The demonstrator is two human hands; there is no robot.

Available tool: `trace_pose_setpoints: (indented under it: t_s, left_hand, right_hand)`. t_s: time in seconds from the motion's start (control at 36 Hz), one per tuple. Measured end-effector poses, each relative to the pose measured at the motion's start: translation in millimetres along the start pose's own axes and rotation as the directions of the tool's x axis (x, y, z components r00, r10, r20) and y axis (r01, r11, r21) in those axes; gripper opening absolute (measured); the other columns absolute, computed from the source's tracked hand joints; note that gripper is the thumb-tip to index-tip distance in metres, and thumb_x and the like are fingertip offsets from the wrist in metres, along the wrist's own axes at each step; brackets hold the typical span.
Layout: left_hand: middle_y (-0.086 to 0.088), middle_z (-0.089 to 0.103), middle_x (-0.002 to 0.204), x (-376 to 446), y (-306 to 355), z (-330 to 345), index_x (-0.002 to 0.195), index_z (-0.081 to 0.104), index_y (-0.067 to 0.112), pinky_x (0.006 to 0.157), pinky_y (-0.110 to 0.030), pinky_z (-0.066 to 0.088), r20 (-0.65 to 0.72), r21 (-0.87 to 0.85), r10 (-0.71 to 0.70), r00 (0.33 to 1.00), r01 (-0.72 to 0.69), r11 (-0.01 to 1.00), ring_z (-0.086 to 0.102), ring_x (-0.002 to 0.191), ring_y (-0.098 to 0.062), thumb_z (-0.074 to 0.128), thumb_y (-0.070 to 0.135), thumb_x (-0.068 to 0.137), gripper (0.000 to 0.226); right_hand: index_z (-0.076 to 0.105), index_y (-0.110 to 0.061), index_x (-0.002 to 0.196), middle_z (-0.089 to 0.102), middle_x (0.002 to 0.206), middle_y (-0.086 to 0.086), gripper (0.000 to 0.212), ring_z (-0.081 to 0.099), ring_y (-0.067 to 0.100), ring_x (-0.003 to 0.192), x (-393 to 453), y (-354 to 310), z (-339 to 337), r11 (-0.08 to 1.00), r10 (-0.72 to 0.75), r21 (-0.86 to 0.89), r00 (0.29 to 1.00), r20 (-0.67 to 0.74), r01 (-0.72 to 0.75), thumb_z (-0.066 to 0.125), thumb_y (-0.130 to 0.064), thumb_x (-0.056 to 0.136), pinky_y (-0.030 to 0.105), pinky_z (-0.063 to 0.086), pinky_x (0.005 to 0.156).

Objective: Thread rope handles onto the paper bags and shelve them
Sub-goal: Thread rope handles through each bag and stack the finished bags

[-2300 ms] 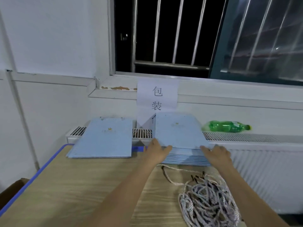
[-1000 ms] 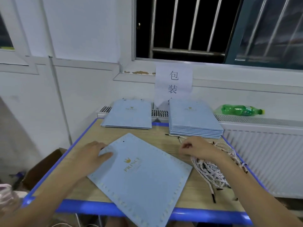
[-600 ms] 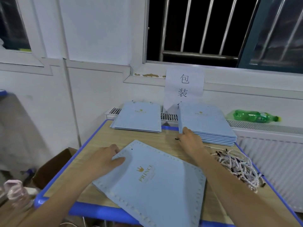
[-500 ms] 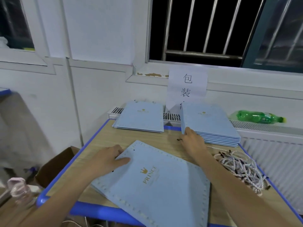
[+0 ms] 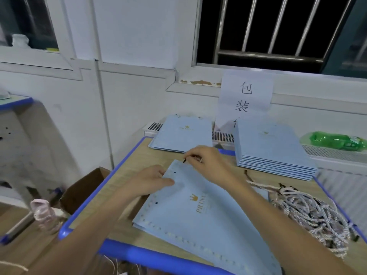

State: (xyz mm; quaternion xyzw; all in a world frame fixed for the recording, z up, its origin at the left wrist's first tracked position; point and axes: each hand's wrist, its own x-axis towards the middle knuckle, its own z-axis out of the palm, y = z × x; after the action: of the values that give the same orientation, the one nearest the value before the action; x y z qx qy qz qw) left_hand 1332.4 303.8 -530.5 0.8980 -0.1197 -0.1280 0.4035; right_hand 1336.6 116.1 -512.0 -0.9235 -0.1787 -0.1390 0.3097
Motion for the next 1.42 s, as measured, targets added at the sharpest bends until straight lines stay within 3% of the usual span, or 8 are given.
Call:
trace_pose_setpoints:
  t_s: [0.25,0.47,0.58,0.67,0.83,1.08,1.25,1.42]
  left_hand:
    - [-0.002,0.057,0.069,17,-3,-11,0.097,0.057,0.011,0.040,-0.020,0.037,0.131,-0.169,-0.152,0.980,0.173,0.970,0.048,0.047,-0.014,0.041,0.018,0.094,0.017]
    - [-0.010,0.060,0.072,24,-15,-13,0.098,0.061,0.008,0.033,-0.019,0.029,0.088,-0.198,0.047,0.995,-0.029,0.980,0.045,0.038,-0.008,0.054,0.017,0.094,0.013]
    - [0.003,0.065,0.091,27,-18,-6,0.096,0.067,0.016,0.047,-0.022,0.036,-0.017,-0.242,0.139,0.990,-0.139,0.960,0.055,0.061,-0.009,0.064,0.020,0.087,0.010]
    - [0.009,0.071,0.092,30,-16,5,0.095,0.072,0.022,0.070,-0.014,0.048,-0.113,-0.198,0.227,0.967,-0.246,0.949,0.062,0.078,0.002,0.063,0.011,0.088,0.016]
    - [0.019,0.055,0.050,34,-13,19,0.078,0.073,0.009,0.054,-0.011,0.033,-0.243,-0.053,0.321,0.915,-0.343,0.938,0.046,0.050,0.005,0.059,0.000,0.087,0.019]
    - [0.002,0.029,0.058,39,-6,14,0.055,0.028,0.017,0.050,-0.020,0.026,-0.221,0.260,0.277,0.935,-0.218,0.941,0.021,0.054,-0.007,0.047,-0.004,0.082,0.040]
    - [0.014,0.046,0.049,41,-13,19,0.055,0.049,0.027,0.050,-0.013,0.032,-0.293,0.013,0.272,0.917,-0.280,0.960,0.041,0.049,0.001,0.053,0.002,0.089,0.043]
    - [0.007,0.058,0.056,29,-9,10,0.070,0.061,0.013,0.057,-0.020,0.039,-0.065,-0.443,0.088,0.994,-0.108,0.890,0.050,0.051,-0.006,0.044,0.025,0.097,0.034]
  right_hand:
    - [0.071,-0.013,0.092,0.067,0.087,-0.009,0.018,0.059,0.006,0.075,-2,15,45,0.978,0.135,0.159,0.991,0.017,-0.136,0.055,-0.005,0.090,0.013,0.044,0.069]
    - [0.073,-0.012,0.092,0.070,0.092,-0.006,0.015,0.059,0.006,0.082,-5,15,44,0.995,0.041,0.096,0.999,-0.026,-0.038,0.058,-0.009,0.091,0.012,0.043,0.074]
    - [0.074,-0.013,0.084,0.062,0.079,-0.019,0.013,0.056,-0.004,0.076,-4,14,46,0.972,0.077,0.229,0.991,-0.112,-0.050,0.065,-0.003,0.085,0.008,0.041,0.073]
    - [0.069,-0.016,0.081,0.065,0.077,-0.014,0.018,0.058,-0.006,0.069,-5,15,47,0.909,0.161,0.407,0.978,-0.133,-0.094,0.067,0.002,0.081,0.008,0.044,0.070]
    - [0.068,-0.016,0.090,0.067,0.081,-0.010,0.016,0.059,-0.008,0.074,-5,16,48,0.891,0.176,0.443,0.975,-0.137,-0.098,0.063,-0.002,0.086,0.007,0.045,0.071]
    - [0.065,-0.019,0.089,0.058,0.085,-0.010,0.008,0.051,0.000,0.076,-10,22,45,0.991,0.044,0.133,0.992,-0.120,-0.028,0.060,-0.012,0.088,0.007,0.039,0.068]
    - [0.056,-0.015,0.084,0.052,0.087,-0.006,0.011,0.046,0.005,0.079,-11,24,43,0.998,0.053,0.030,0.997,-0.049,-0.052,0.053,-0.019,0.093,0.013,0.034,0.067]
    - [0.055,-0.013,0.090,0.049,0.090,-0.007,0.014,0.045,0.006,0.083,-11,23,42,0.999,0.046,0.010,0.999,-0.023,-0.045,0.047,-0.022,0.097,0.017,0.030,0.069]
